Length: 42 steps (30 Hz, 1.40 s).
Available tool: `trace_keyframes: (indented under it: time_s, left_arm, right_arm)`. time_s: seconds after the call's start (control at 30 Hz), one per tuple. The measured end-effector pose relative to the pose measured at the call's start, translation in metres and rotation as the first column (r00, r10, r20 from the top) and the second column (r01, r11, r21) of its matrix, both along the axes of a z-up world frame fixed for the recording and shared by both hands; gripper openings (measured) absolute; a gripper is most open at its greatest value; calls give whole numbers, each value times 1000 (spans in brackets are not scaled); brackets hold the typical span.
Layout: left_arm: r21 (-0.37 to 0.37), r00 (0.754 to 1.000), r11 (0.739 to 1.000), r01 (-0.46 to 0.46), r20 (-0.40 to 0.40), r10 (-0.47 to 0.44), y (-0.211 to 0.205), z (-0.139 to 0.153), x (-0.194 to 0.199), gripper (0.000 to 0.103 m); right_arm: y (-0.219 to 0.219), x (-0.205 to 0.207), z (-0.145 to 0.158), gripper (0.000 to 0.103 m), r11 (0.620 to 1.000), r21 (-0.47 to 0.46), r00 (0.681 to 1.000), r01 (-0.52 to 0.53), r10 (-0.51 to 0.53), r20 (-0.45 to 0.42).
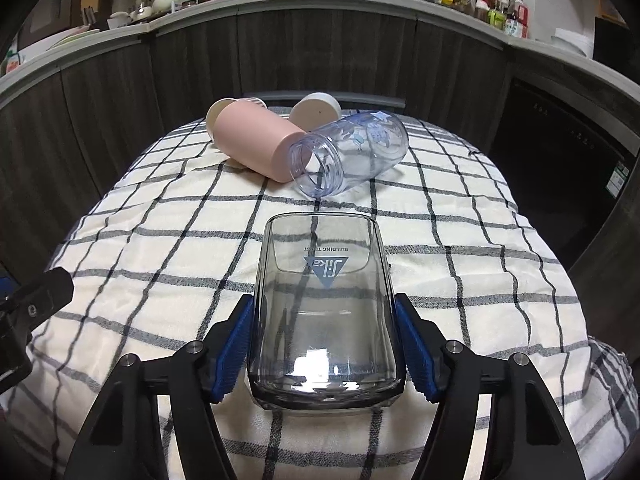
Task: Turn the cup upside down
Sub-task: 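Grasp the upright glass tumbler with the right tool, then lift the tumbler with the right tool and rotate it rim-down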
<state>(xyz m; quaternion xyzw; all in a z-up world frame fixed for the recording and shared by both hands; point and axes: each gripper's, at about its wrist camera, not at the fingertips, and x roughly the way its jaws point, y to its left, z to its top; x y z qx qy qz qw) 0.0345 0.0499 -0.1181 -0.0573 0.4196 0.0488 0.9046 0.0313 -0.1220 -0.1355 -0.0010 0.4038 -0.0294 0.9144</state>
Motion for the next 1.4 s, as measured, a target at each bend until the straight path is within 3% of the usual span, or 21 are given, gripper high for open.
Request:
trace_keyframes:
  time_s: [0.07,0.17,0.27,0.37,0.5,0.6,0.67,0.7,0.77,0.83,0.9,1.07,1.4]
  left_arm:
    - [-37,1000,999,-2,3,2,3,7,-2,102]
    - [-93,1000,996,-2,-9,1,6,19,-3,102]
    - [-140,1000,990,-3,-26,-1,6,33,-1,102]
    - [-153,1000,988,-1,-8,0,3,50,3,102]
    - [-168,1000,986,-2,10,4,2,64,14,102]
    - [-212,1000,977,-13,16,17,4,70,25,102]
    - [-232,999,972,-33,15,37,7,73,35,102]
    - [-237,999,971,-42,15,47,9,73,39,102]
    - [-229,997,971,-64,20,70,12,75,47,102]
    - [-221,996,972,-75,27,83,15,76,54,102]
    - [-223,995,970,-92,27,100,19,75,61,102]
    - [-241,993,963,-120,-7,122,28,62,72,102]
    - [-244,993,963,-116,-16,116,27,56,73,102]
  right_arm:
    - [-4,4,7,67,1000,16,999,-9,10,-39]
    - [-7,15,22,67,998,48,985,-49,57,-166]
    - [-7,27,34,67,992,78,941,-104,124,-315]
    - [-5,41,42,67,984,101,869,-150,180,-462]
    - [-1,65,42,67,976,127,739,-178,218,-638]
    - [11,86,38,67,966,129,610,-224,243,-754]
    - [14,95,34,67,966,132,547,-223,236,-803]
    - [19,102,28,67,960,135,493,-244,242,-835]
    - [23,112,21,67,957,121,437,-266,231,-869]
    - [27,123,6,67,951,135,342,-276,229,-912]
    - [31,130,-1,67,951,105,318,-290,199,-927]
    - [39,146,-13,68,951,101,300,-293,192,-935]
    - [48,159,-15,67,946,94,307,-309,193,-932]
